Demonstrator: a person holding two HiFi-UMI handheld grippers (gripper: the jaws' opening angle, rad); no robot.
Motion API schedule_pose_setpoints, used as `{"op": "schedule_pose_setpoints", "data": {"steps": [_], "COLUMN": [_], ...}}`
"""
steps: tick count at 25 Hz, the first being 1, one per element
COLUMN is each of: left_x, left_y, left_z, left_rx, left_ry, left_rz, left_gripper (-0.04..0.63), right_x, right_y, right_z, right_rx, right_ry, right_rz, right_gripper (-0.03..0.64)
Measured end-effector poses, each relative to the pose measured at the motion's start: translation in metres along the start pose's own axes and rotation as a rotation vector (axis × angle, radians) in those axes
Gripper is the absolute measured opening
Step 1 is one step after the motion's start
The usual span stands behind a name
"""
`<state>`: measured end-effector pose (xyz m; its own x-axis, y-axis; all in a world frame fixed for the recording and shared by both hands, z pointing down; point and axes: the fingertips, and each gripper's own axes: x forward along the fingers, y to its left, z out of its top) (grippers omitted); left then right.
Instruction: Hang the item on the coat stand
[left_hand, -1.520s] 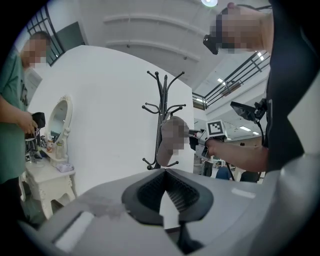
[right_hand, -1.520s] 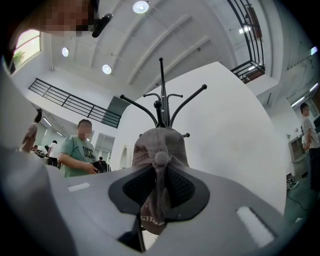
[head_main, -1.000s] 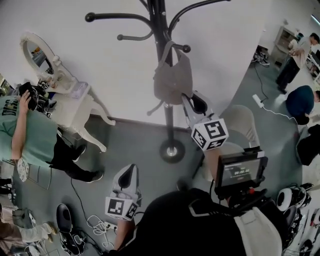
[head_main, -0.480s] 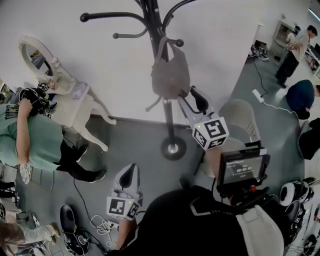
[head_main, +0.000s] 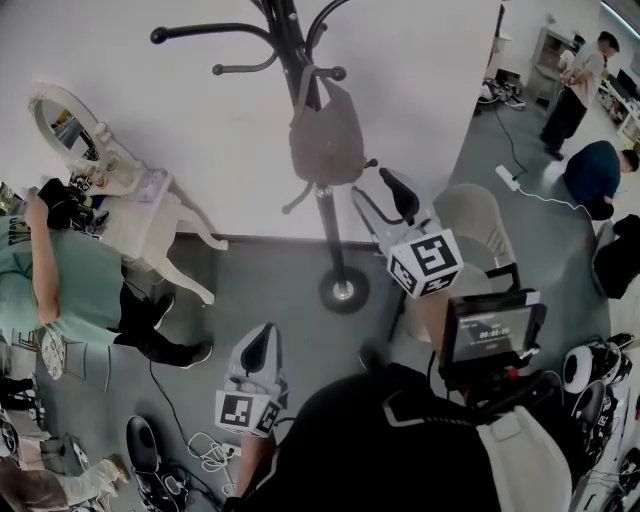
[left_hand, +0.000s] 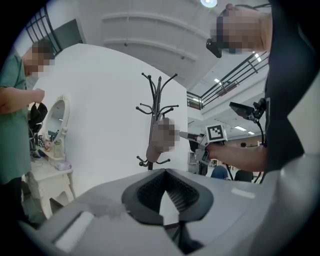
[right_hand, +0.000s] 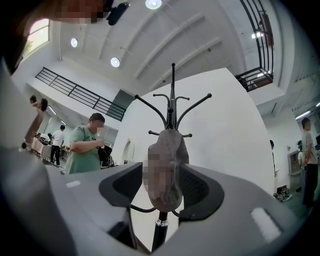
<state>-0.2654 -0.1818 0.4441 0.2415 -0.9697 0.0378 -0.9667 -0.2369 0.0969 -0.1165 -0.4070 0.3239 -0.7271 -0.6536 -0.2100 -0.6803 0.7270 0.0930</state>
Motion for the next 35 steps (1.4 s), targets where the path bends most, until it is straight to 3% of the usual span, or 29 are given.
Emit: {"op": "schedule_pose_setpoints", "data": {"steps": [5,10,15,35], "left_x": [-0.004,-0.012,-0.022,-0.038], "left_y": [-0.009,-0.01,-0.025,-0.038], "left_z": [-0.001,-0.005,-0.012,-0.038], "left_rx": [0.006,-0.005,-0.012,-0.051], "left_ry": [0.006,-0.001,0.018,0.036], "left_rz": [-0.04,-0.054,-0.108,-0.213], "left_gripper": [0.02,0.021,0.021,0.021], "right_x": [-0.014,-0.032,-0.052,-0.104], "right_y": [0.01,0.025,0.043,0.094], "right_z": [0.008,0.019,0.023,0.02], "right_rx": [-0.004,-0.003,0.012,0.053], "right_ry": [0.002,-0.012,0.003,0.11], "right_rz": [0.018,0.03,0.071,0.038], "right_gripper": [0.21,0.103,0.037,0.009]}}
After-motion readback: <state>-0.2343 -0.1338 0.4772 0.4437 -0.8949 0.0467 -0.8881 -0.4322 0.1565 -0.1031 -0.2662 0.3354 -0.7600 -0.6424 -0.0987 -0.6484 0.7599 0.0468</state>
